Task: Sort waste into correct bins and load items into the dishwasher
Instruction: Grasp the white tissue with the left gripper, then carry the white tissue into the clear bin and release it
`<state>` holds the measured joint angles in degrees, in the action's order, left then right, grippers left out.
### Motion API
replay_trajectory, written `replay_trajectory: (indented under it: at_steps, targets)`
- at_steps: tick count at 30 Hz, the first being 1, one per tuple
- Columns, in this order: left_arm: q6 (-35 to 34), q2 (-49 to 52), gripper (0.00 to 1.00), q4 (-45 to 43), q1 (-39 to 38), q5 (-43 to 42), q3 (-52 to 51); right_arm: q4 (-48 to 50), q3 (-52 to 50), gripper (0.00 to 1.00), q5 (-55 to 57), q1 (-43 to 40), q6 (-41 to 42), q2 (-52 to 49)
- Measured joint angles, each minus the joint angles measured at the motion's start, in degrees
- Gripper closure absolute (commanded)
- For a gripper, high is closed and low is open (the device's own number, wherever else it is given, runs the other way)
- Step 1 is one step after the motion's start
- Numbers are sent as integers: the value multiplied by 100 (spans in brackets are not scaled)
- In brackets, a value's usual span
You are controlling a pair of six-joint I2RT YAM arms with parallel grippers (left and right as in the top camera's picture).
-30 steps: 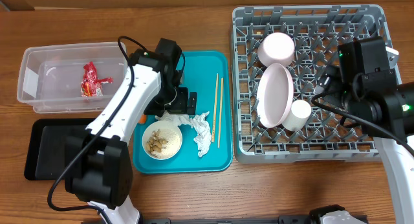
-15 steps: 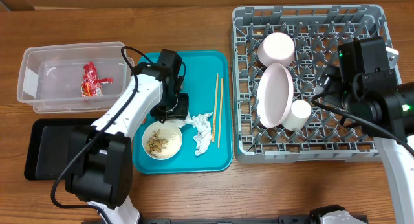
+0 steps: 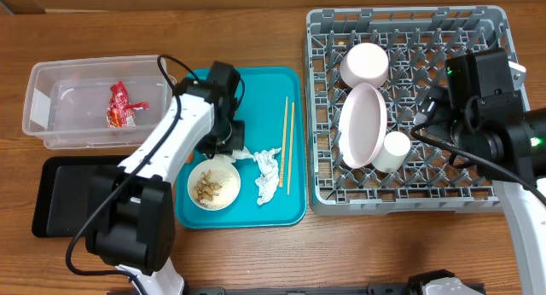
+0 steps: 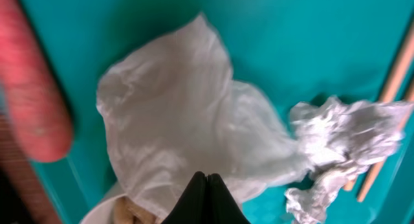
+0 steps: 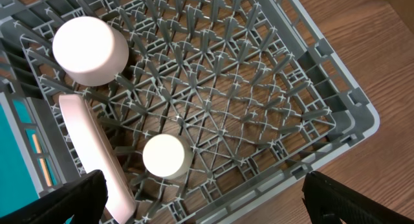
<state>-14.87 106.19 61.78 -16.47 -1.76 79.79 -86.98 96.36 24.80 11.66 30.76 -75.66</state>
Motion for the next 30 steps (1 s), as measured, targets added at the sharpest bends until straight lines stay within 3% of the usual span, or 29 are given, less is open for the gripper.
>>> replay_trajectory:
  at_steps: [13, 23, 30]
  targets:
    - [-79, 0, 96, 782, 461, 120, 2116, -2, 0, 0, 2, 0, -11, 0]
    - [-409, 0, 96, 715, 1858, 52, 2636, 0, 0, 0, 2, 0, -13, 0]
    - [-586, 0, 96, 568, 3126, -643, 2640, 0, 0, 0, 4, 0, -13, 0]
